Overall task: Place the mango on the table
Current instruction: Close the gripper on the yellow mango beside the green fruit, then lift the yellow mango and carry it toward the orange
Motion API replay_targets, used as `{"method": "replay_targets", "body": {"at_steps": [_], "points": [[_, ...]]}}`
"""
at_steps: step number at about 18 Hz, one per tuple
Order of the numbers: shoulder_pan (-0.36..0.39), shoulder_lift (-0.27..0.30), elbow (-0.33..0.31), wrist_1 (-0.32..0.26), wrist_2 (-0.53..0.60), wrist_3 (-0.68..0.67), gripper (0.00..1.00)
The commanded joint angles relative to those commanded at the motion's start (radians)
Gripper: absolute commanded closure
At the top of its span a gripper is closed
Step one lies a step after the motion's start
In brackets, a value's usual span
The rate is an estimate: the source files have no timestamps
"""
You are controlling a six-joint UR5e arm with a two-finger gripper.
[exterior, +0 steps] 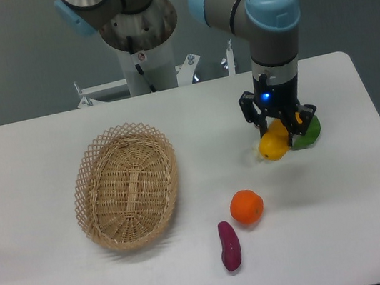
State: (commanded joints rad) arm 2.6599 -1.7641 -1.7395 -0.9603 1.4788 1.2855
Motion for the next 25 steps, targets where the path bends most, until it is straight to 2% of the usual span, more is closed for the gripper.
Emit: {"method": "replay_targets", "body": {"at_steps": [16, 21, 25], "points": [[0.000, -0.006, -0.002, 0.011, -0.002, -0.003, 0.45], [0.003, -0.032, 0.005, 0.021, 0.000, 0.000, 0.45], [0.006, -0.087, 0.029, 0.101, 0.000, -0.012, 0.45]]}}
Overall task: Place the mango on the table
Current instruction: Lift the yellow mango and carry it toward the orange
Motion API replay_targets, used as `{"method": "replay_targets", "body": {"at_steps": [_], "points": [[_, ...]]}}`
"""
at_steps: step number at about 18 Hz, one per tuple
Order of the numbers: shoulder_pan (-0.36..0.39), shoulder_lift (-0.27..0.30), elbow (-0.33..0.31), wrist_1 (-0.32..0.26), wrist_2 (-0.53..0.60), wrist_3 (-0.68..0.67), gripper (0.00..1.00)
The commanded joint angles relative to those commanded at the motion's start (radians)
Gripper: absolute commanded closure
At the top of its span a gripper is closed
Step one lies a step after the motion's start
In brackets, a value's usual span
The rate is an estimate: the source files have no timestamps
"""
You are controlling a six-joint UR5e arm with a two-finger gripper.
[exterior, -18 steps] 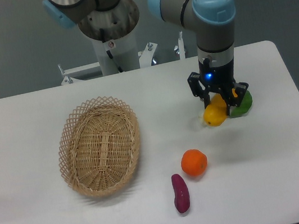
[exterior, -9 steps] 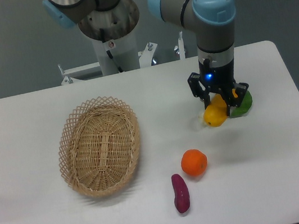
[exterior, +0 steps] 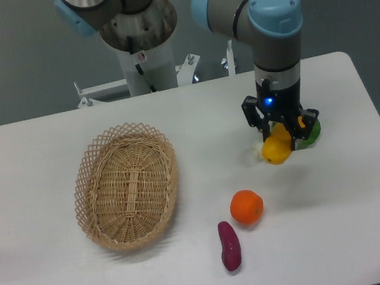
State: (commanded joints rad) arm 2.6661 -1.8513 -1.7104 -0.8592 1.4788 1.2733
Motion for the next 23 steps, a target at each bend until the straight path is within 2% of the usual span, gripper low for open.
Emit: {"method": "replay_targets", "body": {"at_steps": [11, 17, 23], "points": [[-0.015, -0.178, 0.000, 0.221, 0.002, -0.052, 0.45], [-0.041, -0.219, -0.012, 0.223, 0.005, -0.060, 0.45], [-0.044, -0.235, -0.015, 0.223, 0.006, -0.066, 0.45]]}}
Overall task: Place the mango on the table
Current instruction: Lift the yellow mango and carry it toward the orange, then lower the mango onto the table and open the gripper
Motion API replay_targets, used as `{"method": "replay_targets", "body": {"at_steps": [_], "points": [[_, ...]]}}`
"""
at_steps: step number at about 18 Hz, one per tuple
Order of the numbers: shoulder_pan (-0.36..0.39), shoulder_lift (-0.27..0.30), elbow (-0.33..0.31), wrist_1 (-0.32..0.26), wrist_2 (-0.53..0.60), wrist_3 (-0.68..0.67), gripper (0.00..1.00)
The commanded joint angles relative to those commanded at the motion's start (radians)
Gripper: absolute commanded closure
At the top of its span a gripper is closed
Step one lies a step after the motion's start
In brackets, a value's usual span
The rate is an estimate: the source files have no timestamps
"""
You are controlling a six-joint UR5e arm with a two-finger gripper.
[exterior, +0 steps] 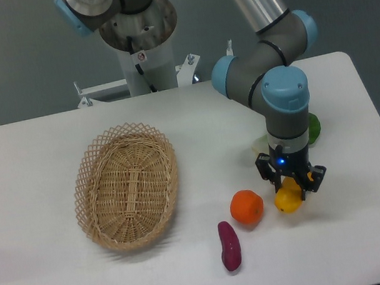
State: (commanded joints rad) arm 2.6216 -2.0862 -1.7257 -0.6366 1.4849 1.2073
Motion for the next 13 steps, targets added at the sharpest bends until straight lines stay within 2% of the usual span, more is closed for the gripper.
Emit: {"method": "replay_targets", "body": {"at_steps": [5, 7, 9, 10, 12, 13], "points": [[0.000, -0.003, -0.005, 0.000, -0.002, 0.000, 0.45], [0.000, -0.005, -0.005, 0.000, -0.002, 0.000, 0.41], [0.000, -0.005, 0.001, 0.000, -0.002, 0.000, 0.17], [0.000, -0.005, 0.003, 0.000, -0.002, 0.000, 0.09], [0.000, 0.000, 0.005, 0.000, -0.002, 0.000, 0.00], [0.000, 0.006, 0.008, 0.000, -0.002, 0.000, 0.00]]}}
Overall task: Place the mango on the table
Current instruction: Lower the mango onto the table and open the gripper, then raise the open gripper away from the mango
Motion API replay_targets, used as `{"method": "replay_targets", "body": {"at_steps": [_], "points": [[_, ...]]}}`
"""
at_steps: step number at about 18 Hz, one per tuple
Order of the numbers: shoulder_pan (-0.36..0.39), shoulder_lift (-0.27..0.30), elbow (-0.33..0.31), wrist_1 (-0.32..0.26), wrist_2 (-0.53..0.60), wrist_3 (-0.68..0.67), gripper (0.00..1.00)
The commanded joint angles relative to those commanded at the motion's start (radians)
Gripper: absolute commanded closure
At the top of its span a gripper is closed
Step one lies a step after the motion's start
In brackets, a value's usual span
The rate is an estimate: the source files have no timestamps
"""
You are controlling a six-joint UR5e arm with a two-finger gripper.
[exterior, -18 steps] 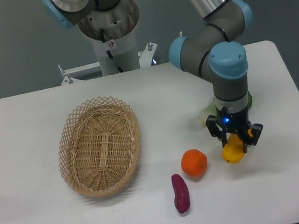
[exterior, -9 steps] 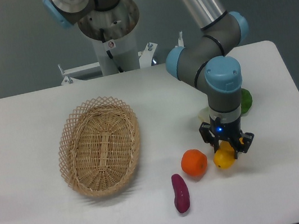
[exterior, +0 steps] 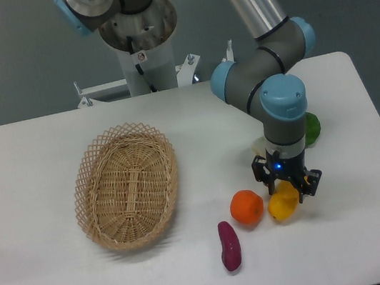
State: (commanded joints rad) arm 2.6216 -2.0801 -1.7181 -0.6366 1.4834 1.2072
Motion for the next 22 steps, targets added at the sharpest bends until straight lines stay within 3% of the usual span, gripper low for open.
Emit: {"method": "replay_targets", "body": {"at_steps": [8, 11, 18, 22], "points": [[0.005, 0.061, 0.052, -0.017, 0.012, 0.003, 0.00], [0.031, 0.092, 0.066, -0.067, 0.009, 0.029, 0.00], [0.116, 0.169, 0.051, -0.247, 0.005, 0.303, 0.00], [0.133, 0.176, 0.048, -0.284, 0.002, 0.359, 0.00]]}}
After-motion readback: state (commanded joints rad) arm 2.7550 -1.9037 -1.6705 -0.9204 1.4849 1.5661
